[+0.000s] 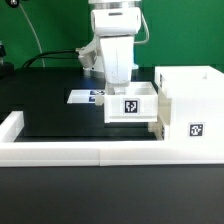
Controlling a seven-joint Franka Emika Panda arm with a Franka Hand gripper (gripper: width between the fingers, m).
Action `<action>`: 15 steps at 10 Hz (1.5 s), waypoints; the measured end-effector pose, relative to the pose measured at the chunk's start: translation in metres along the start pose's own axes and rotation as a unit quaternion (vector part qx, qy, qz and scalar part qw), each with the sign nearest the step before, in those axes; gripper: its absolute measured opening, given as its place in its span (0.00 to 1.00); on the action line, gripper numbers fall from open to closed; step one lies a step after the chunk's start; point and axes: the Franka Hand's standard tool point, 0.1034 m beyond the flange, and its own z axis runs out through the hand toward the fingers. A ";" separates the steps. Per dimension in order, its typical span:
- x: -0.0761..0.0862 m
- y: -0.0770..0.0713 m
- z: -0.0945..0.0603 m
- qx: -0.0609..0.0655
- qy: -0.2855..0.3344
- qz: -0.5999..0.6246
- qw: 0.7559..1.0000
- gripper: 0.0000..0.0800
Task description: Assemble drawer
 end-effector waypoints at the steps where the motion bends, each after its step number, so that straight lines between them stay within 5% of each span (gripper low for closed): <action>1: 0.002 0.000 0.001 0.000 0.001 0.002 1.000 0.05; 15: 0.017 0.010 0.002 0.010 -0.001 0.000 1.000 0.05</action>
Offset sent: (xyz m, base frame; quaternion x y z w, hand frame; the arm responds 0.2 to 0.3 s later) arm 0.0121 0.0093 0.0055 -0.0047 -0.0105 -0.0123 0.9999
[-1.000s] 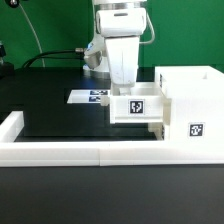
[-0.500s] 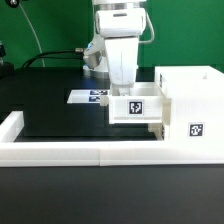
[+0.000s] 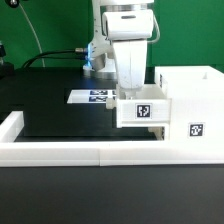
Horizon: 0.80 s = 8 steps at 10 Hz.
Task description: Assemble drawer
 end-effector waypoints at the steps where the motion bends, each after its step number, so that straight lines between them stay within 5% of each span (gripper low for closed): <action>1: 0.000 -0.001 0.000 -0.001 0.000 0.001 1.000 0.05; 8: 0.002 -0.002 0.001 0.000 0.000 0.004 1.000 0.05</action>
Offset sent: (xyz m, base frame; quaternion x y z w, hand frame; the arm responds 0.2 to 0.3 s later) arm 0.0000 0.0000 0.0000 0.0000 0.0000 0.0000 1.0000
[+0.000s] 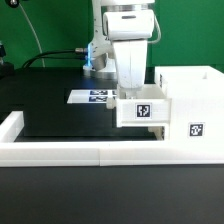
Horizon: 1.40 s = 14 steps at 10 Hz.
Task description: Assemble drawer
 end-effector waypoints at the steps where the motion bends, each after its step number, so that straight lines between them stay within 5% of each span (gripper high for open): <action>1: 0.001 0.000 0.000 0.000 0.000 0.004 1.000 0.05; 14: -0.002 0.000 0.000 -0.004 -0.012 -0.012 1.000 0.05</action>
Offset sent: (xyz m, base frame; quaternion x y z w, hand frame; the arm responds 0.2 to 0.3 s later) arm 0.0009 0.0031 -0.0060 0.0049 -0.0112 -0.0641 0.9979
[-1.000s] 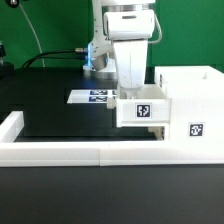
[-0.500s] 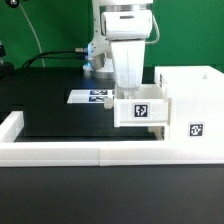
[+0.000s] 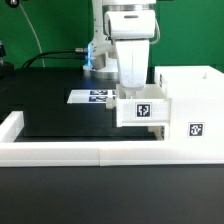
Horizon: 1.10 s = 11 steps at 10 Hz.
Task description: Assemble drawer
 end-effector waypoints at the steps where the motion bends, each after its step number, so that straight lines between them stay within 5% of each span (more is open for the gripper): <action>1: -0.001 0.000 0.000 0.000 0.000 0.001 1.000 0.05; 11: -0.003 0.001 0.000 -0.001 -0.005 -0.015 1.000 0.05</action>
Offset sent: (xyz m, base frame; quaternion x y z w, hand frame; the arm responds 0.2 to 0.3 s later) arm 0.0000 0.0000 0.0000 0.0000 0.0000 0.0000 1.0000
